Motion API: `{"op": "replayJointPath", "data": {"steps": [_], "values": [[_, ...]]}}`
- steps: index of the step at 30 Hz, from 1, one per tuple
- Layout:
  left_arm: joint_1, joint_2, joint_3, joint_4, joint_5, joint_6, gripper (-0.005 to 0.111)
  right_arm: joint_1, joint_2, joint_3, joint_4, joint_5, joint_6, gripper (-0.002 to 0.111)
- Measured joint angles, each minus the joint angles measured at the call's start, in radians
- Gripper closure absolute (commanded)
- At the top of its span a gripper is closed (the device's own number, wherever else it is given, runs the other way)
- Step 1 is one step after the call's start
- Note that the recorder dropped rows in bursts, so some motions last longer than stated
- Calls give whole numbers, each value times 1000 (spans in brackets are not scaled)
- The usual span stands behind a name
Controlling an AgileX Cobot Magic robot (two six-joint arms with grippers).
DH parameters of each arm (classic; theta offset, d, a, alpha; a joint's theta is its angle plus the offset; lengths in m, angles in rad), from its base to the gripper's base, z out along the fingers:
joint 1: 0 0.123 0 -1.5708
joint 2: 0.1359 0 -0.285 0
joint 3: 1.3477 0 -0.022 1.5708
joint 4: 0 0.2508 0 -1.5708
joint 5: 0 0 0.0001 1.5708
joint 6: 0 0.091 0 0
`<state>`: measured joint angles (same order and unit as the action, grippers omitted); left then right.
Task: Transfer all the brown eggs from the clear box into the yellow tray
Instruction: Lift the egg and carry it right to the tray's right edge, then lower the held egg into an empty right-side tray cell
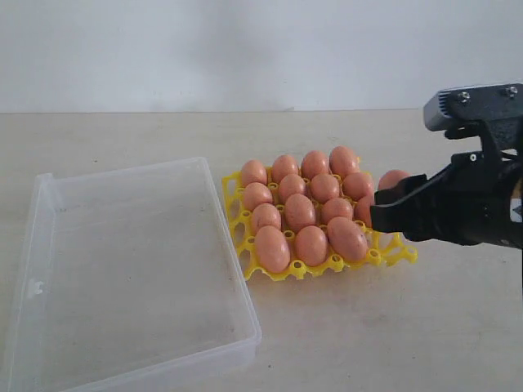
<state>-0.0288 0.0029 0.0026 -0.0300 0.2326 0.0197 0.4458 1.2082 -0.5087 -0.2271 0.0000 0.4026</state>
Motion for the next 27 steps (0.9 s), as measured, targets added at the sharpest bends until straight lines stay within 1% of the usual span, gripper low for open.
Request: {"op": "replayJointPath", "data": {"steps": [3,8,17,27], "values": [[0,0,0,0,0,0,111,-36,-4,25,44,-50,-28,108],[0,0,0,0,0,0,111,-46,-4,30,75,-102,-125,108],[0,0,0,0,0,0,111,-46,157,32,131,-236,-208,108],[0,0,0,0,0,0,111,-46,285,32,161,-322,-287,108]]}}
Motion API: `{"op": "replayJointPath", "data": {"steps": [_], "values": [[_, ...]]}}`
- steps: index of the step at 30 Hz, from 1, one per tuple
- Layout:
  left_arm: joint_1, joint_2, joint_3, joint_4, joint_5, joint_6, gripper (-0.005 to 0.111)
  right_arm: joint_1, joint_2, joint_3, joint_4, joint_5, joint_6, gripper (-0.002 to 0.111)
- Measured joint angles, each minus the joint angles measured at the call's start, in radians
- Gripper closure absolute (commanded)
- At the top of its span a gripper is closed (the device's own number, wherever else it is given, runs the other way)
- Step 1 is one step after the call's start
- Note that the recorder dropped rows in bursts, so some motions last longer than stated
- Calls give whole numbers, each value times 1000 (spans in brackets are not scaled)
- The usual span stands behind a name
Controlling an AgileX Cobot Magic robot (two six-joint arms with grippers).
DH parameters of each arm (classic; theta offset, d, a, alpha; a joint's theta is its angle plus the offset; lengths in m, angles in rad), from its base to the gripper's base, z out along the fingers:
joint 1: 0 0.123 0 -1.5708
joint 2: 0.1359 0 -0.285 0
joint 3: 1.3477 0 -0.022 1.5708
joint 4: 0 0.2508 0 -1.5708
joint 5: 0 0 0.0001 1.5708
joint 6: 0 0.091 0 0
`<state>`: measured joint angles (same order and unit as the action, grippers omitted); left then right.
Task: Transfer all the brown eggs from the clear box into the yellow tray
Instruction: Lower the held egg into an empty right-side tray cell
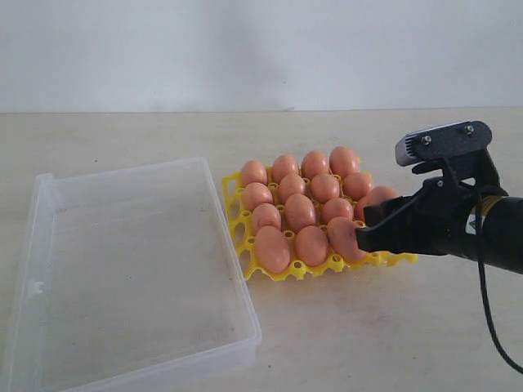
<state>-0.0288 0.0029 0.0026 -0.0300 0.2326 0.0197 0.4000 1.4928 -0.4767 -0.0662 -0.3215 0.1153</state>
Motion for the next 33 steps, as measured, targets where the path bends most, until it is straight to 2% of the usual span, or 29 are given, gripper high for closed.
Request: {"op": "replayJointPath", "data": {"steps": [16,33], "values": [[0,0,0,0,0,0,111,0,41,0,127,-56,-30,108],[0,0,0,0,0,0,111,0,79,0,77,-293,-90,108]]}}
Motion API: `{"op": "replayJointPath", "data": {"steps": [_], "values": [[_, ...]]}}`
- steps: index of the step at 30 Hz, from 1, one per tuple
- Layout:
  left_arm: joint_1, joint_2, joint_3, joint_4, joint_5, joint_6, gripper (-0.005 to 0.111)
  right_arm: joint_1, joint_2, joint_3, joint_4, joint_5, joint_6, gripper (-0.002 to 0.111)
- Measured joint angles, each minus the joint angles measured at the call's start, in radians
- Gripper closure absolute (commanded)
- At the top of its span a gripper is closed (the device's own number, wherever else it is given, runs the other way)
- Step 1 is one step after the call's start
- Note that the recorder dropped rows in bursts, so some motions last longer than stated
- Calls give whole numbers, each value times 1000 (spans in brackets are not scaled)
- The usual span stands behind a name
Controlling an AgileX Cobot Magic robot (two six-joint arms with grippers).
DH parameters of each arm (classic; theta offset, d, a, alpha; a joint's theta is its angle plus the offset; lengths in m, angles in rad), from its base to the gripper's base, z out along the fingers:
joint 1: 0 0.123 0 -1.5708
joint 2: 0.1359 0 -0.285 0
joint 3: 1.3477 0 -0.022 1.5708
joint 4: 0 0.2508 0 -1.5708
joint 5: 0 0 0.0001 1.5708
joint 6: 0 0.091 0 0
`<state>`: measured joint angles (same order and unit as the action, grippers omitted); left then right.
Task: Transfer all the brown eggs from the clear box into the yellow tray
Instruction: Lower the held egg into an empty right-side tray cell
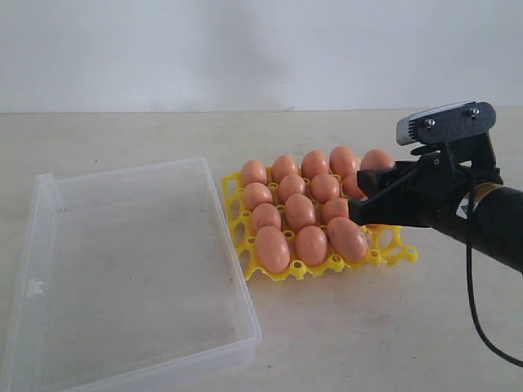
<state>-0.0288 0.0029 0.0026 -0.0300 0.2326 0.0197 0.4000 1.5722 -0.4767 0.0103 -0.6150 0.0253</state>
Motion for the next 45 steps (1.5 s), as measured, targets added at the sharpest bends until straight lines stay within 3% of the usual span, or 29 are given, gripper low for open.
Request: {"op": "replayJointPath", "data": {"steps": [8,17,45], "values": [[0,0,0,0,0,0,111,18,78,0,-2,-58,0,108],[0,0,0,0,0,0,111,18,80,125,80,-217,0,108],[0,0,0,0,0,0,111,18,103,134,69,-225,82,108]]}}
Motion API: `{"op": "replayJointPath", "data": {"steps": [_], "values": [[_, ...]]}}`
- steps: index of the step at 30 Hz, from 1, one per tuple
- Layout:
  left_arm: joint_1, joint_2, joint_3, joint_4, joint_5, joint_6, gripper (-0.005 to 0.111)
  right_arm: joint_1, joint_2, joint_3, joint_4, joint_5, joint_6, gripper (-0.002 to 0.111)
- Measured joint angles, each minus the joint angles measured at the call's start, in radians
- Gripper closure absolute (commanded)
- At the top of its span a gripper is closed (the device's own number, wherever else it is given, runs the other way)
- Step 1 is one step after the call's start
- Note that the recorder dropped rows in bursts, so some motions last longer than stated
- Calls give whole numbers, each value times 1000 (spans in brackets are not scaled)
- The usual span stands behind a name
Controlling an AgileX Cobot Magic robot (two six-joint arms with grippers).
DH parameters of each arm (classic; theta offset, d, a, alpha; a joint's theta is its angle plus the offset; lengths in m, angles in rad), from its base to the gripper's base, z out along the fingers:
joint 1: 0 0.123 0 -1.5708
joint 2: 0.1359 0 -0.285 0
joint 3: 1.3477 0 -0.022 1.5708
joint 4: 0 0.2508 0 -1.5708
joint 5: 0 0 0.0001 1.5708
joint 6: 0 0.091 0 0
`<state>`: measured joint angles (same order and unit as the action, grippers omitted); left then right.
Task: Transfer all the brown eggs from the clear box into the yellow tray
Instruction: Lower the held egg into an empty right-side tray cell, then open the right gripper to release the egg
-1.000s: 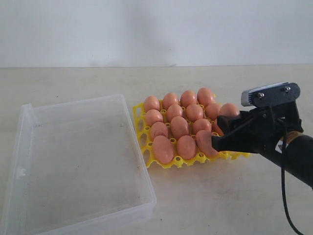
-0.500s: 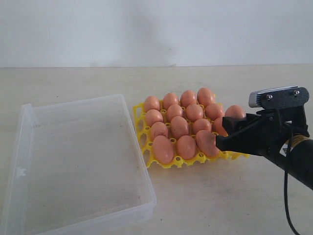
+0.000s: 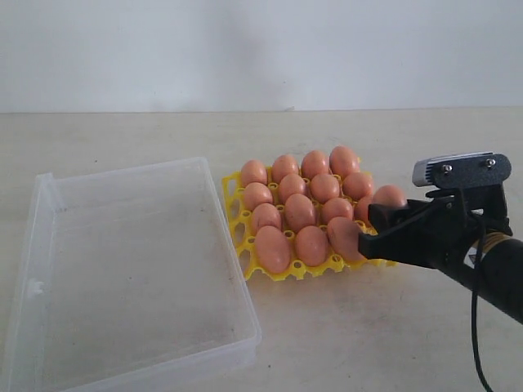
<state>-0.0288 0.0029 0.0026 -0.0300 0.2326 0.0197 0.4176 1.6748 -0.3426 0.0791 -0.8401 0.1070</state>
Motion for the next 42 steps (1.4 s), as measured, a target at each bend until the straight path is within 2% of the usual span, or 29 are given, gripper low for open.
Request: {"op": "replayJointPath", "data": {"steps": [28,31,35,37,39,42], "values": [[0,0,0,0,0,0,111,0,33,2,-2,42,7,108],[0,0,0,0,0,0,111,0,33,2,-2,42,7,98],[0,0,0,0,0,0,111,0,33,2,-6,42,7,64],[0,0,0,0,0,0,111,0,33,2,-8,42,7,52],[0,0,0,0,0,0,111,0,33,2,-8,40,7,47],[0,0,0,0,0,0,111,0,33,2,-8,22,12,46]]}}
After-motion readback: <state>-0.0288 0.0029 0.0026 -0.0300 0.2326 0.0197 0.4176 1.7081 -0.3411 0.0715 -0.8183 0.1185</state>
